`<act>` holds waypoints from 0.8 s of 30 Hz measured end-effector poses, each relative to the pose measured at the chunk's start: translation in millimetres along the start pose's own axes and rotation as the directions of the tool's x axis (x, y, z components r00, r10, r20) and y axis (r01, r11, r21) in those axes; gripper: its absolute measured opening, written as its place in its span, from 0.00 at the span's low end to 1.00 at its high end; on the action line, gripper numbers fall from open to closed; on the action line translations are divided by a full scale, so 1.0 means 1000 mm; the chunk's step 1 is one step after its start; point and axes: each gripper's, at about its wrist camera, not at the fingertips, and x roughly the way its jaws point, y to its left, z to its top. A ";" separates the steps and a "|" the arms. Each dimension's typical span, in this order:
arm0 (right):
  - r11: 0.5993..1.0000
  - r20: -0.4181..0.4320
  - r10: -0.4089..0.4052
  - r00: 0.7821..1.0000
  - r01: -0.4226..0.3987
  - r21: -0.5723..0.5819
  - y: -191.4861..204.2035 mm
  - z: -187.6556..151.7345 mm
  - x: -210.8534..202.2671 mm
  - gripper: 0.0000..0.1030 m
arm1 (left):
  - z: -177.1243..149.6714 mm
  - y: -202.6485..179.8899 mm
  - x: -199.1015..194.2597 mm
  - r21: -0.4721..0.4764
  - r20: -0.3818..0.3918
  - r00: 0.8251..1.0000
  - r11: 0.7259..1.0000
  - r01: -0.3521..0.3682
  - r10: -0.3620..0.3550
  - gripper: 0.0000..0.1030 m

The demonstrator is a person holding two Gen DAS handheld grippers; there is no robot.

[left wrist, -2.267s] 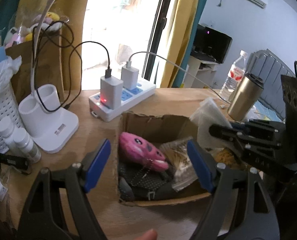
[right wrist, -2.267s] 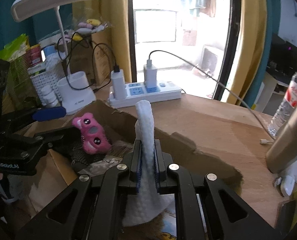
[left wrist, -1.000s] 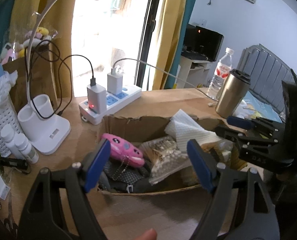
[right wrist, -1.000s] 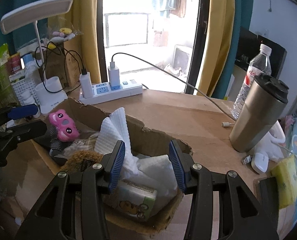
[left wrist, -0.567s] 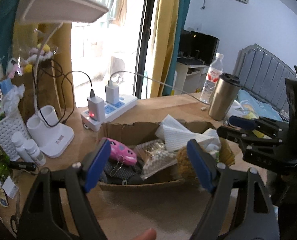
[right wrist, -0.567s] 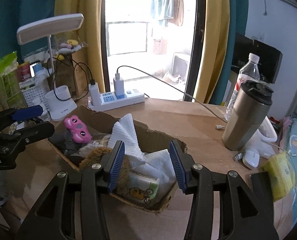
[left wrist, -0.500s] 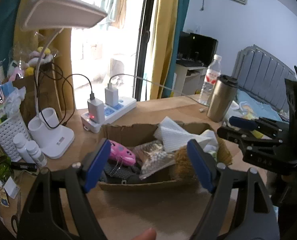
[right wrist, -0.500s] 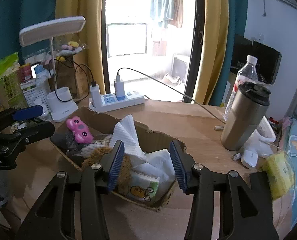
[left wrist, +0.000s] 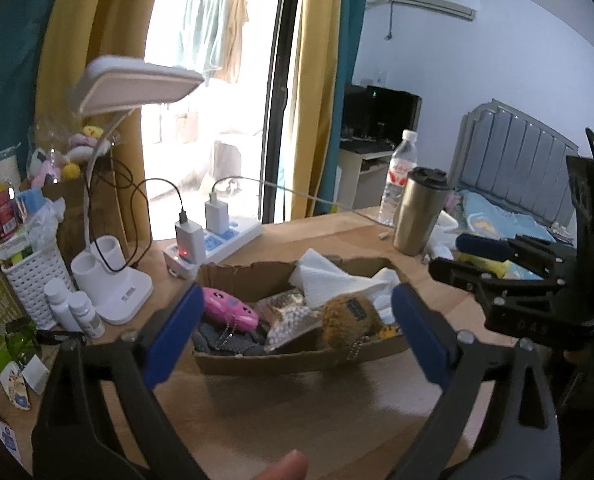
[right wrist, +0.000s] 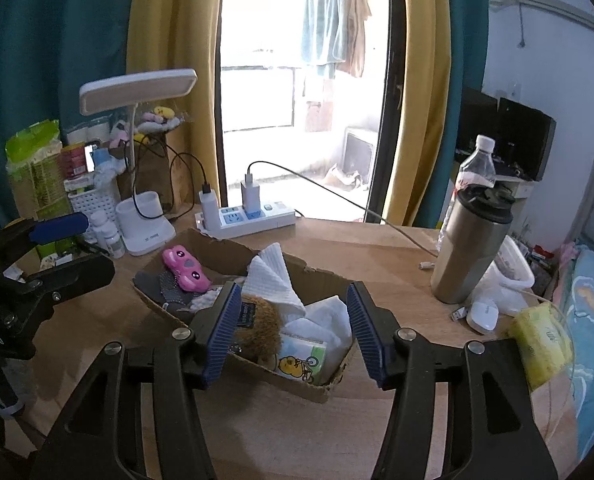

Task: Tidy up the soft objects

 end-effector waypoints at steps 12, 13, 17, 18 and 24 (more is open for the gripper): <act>1.000 0.068 -0.027 0.997 0.027 0.000 0.010 -0.001 -0.045 0.57 | 0.003 -0.012 -0.040 0.009 0.070 0.997 1.000 0.007 -0.008 0.93; 1.000 0.074 -0.029 0.997 0.029 -0.001 0.011 -0.002 -0.049 0.57 | 0.003 -0.013 -0.043 0.013 0.074 0.997 1.000 0.008 -0.008 0.93; 0.999 0.104 -0.037 0.994 0.038 -0.008 0.016 -0.002 -0.069 0.57 | 0.003 -0.020 -0.058 0.024 0.094 0.996 1.000 0.005 -0.007 0.93; 0.999 0.112 -0.039 0.993 0.041 -0.009 0.018 -0.002 -0.074 0.57 | 0.004 -0.022 -0.060 0.025 0.099 0.995 1.000 0.005 -0.007 0.93; 0.998 0.158 -0.054 0.986 0.056 -0.010 0.021 -0.003 -0.102 0.57 | 0.006 -0.034 -0.089 0.033 0.144 0.990 0.999 0.002 -0.006 0.94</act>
